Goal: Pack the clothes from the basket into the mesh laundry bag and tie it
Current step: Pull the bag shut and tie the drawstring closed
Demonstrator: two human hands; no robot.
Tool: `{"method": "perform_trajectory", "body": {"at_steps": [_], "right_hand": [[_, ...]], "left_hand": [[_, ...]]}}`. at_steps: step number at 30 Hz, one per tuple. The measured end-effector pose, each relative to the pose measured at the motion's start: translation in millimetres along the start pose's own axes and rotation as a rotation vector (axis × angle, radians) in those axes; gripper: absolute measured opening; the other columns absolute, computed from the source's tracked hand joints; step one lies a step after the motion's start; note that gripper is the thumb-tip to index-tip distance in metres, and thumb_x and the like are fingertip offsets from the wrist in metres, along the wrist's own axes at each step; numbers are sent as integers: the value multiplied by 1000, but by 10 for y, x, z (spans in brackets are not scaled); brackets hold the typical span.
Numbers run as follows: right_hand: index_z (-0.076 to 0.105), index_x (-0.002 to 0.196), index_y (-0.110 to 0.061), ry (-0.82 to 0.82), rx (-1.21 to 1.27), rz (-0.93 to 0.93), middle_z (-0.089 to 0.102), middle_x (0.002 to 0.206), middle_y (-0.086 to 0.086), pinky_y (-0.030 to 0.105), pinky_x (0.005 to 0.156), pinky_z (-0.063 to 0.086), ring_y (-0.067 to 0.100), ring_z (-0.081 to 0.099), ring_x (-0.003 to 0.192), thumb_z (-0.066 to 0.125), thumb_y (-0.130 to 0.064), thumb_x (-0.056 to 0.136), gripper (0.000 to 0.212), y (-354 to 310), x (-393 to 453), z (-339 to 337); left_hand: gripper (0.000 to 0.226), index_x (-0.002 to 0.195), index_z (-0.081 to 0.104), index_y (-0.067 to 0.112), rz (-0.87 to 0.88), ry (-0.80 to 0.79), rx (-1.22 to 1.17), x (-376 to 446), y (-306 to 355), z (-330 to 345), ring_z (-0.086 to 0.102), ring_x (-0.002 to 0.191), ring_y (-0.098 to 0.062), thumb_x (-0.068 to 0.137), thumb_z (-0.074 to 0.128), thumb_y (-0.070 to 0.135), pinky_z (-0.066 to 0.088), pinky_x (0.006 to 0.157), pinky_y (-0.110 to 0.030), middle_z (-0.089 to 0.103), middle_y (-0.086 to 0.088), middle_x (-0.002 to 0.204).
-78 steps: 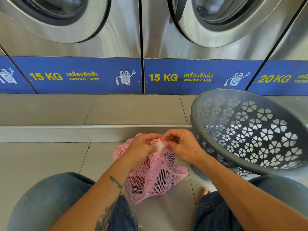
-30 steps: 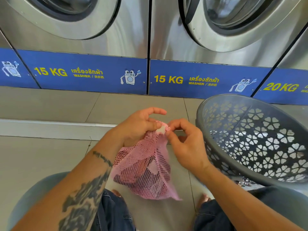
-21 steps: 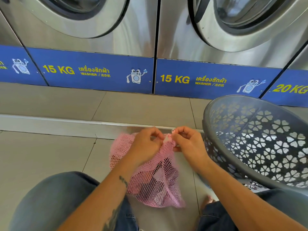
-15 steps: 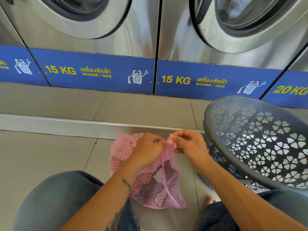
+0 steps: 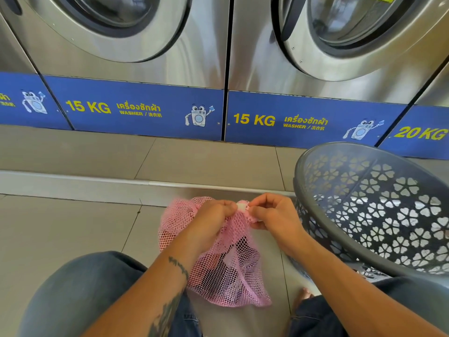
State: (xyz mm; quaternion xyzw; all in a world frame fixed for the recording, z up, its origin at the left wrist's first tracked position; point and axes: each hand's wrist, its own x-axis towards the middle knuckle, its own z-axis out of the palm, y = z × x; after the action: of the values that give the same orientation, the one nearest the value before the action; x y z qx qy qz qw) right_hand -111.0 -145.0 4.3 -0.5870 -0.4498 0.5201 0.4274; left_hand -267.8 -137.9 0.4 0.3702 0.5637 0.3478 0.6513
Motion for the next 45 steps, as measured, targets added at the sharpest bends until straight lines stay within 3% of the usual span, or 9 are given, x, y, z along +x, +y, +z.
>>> {"method": "perform_trajectory", "body": {"at_steps": [3,7,14,16,21,29,36,40,45], "right_hand": [[69,79,-3,-6,28,7,70,73,10,38,66,60,18,65,62,66,10,86,15,17,7,24],[69,80,-4,-22,86,31,71,72,6,35,64,62,13,68,63,64,10,88,17,65,21,41],[69,79,-4,-16,62,47,71,75,7,34,63,61,14,69,63,63,11,87,18,83,35,78],[69,78,-4,9,61,55,71,72,5,34,62,61,12,69,62,63,10,87,17,93,33,78],[70,78,-3,48,59,47,69,65,3,38,66,63,12,66,59,61,10,86,18,117,21,47],[68,80,-4,75,-60,-49,69,67,9,42,64,63,16,66,59,70,7,84,12,76,-15,26],[59,85,-11,51,-183,-93,63,56,-1,58,66,60,17,62,55,71,10,80,25,147,17,-9],[56,90,-18,45,-261,-117,58,55,-2,59,65,59,16,58,55,73,5,79,30,181,35,-44],[55,88,-23,30,-286,-146,57,54,-3,59,61,56,19,54,56,75,-3,78,30,220,18,-73]], "left_hand": [[18,100,66,3,-61,-57,-157,-32,26,32,57,59,-13,99,48,7,43,54,-26,65,-5,77],[22,105,64,3,-166,-84,-285,-64,50,41,54,73,-20,101,42,8,41,61,-32,64,-10,86],[28,115,63,-2,-223,-94,-345,-47,60,40,55,77,-23,100,43,9,45,64,-34,64,-13,90],[25,110,66,2,-144,-31,-211,-15,37,37,56,74,-19,99,45,10,43,63,-31,66,-10,87],[16,84,70,16,267,113,485,13,-31,18,58,72,-12,95,59,19,44,66,-24,68,-3,83],[7,88,69,22,431,208,538,82,-107,51,58,89,-5,85,74,26,41,73,-15,61,6,101],[8,92,71,20,455,131,459,56,-194,78,58,68,4,88,70,14,46,61,-8,70,5,84],[8,91,70,18,493,103,473,53,-218,89,56,64,4,89,68,11,48,60,-12,68,3,80],[5,86,68,22,502,96,456,58,-238,121,67,74,-14,91,68,22,57,70,-32,71,3,78]]}}
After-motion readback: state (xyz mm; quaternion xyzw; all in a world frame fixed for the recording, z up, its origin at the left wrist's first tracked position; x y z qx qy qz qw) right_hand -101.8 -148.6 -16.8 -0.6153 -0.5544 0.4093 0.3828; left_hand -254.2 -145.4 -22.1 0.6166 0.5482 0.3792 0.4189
